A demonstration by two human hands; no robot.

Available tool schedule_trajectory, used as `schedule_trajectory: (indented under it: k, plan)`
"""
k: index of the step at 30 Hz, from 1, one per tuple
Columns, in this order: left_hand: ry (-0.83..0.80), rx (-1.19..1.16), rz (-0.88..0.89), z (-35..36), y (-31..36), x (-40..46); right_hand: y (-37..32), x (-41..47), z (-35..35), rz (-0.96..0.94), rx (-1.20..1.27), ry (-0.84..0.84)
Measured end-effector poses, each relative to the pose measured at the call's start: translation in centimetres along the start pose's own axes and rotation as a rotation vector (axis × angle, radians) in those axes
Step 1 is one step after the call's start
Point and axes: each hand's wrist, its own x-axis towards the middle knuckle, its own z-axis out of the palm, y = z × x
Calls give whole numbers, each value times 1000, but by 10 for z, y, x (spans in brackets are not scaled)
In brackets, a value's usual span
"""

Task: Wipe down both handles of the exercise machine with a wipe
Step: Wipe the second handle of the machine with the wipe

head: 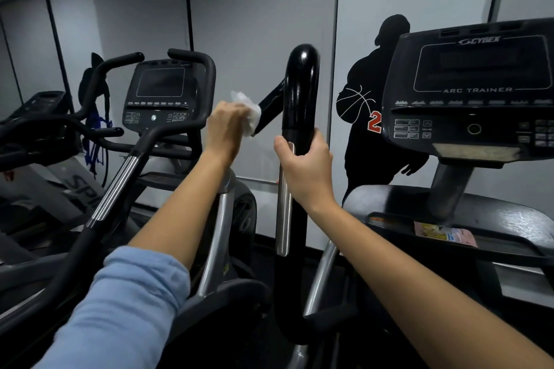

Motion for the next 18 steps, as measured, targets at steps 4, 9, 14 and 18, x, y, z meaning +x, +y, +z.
schedule_trajectory:
  k: [4,9,14,18]
  plan:
    - [93,-33,30,-12,28,68,0,0,0,-7,0,6]
    - [-103,100,152,-11,53,79,1,1,-1,-28,-4,2]
    - [-194,20,58,5,18,37,0,1,-1,-25,-11,5]
    - [-323,171,46,5,-29,13,-1,0,-2,-10,-10,10]
